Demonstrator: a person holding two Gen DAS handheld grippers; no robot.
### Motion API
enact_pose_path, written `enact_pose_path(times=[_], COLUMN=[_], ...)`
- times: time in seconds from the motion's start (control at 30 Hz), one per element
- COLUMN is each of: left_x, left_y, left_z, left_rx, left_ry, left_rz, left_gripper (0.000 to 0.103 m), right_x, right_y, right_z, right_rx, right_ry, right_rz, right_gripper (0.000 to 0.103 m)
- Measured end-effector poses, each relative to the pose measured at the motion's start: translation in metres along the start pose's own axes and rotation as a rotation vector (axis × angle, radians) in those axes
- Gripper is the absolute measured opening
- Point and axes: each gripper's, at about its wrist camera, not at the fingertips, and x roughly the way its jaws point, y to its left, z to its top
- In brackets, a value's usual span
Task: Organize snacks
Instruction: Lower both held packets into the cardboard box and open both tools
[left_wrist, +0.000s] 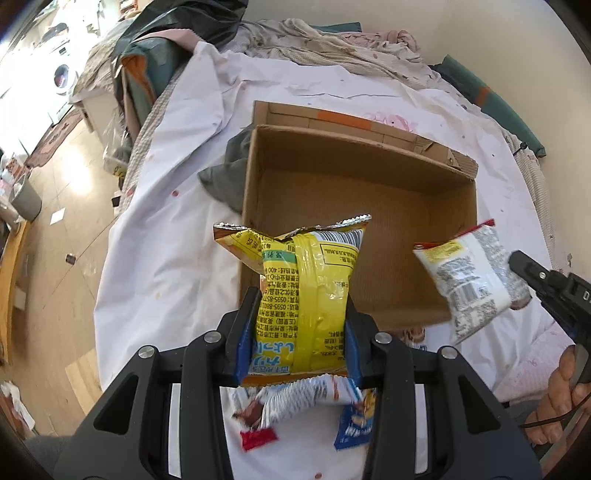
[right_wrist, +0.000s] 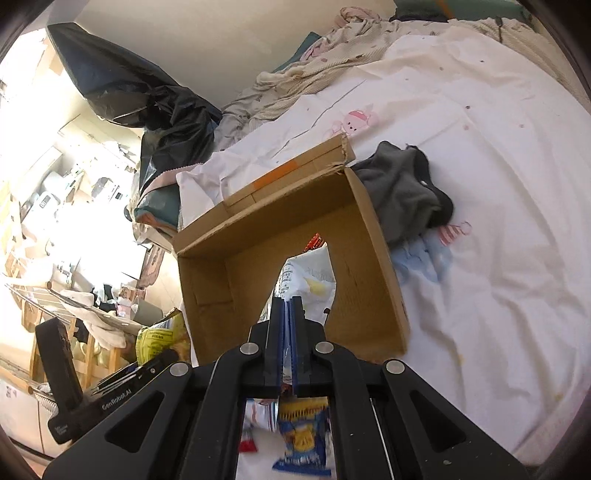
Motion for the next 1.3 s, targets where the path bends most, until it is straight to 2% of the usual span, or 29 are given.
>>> enact_pose_path(times=[0.2, 0.43, 0.73, 0.9, 0.97, 1.03, 1.07, 1.17, 1.2, 1.27, 1.3], left_x=[0.026, 0.055, 0.069, 0.073, 0.075, 0.079, 0.08, 0.08, 0.079, 0.075, 0.073], left_y=[-0.01, -0.021, -0.02, -0.02, -0.019, -0.016, -0.015, -0.015, -0.016, -0.018, -0.018], left_z=[0.015, 0.016, 0.017, 0.018, 0.018, 0.018, 0.019, 0.019, 0.019, 0.018, 0.017], left_rx=[0.031, 0.072, 0.051, 0.048, 0.037, 0.016, 0.008, 0.013, 0.021, 0.025, 0.019], left_ry=[-0.015, -0.038, -0.025, -0.017, -0.004, 0.025, 0.038, 0.042, 0.033, 0.019, 0.011], left_rz=[0.004, 0.016, 0.003, 0.004, -0.001, -0.018, -0.024, -0.029, -0.027, -0.023, -0.03], left_gripper=[0.036, 0.036, 0.036, 0.037, 0.037, 0.037, 0.037, 0.038, 0.041, 0.069, 0.075], right_x=[0.035, 0.067, 0.074, 0.079, 0.08, 0.08, 0.079, 0.077, 0.076, 0.076, 0.075], right_y=[-0.008, -0.019, -0.014, -0.012, -0.012, -0.008, -0.008, -0.009, -0.01, -0.009, -0.007], right_z=[0.005, 0.007, 0.012, 0.014, 0.014, 0.013, 0.012, 0.013, 0.014, 0.015, 0.016], right_rx=[-0.033, -0.014, -0.078, -0.08, -0.078, -0.118, -0.122, -0.109, -0.106, -0.114, -0.122], right_ry=[0.004, 0.019, -0.027, -0.019, -0.012, -0.02, -0.022, -0.023, -0.024, -0.03, -0.033], right_rz=[0.0, -0.02, -0.008, 0.005, -0.019, -0.081, -0.079, -0.07, -0.066, -0.074, -0.073], right_gripper=[0.003, 0.003, 0.003, 0.003, 0.003, 0.004, 0.008, 0.008, 0.008, 0.012, 0.016])
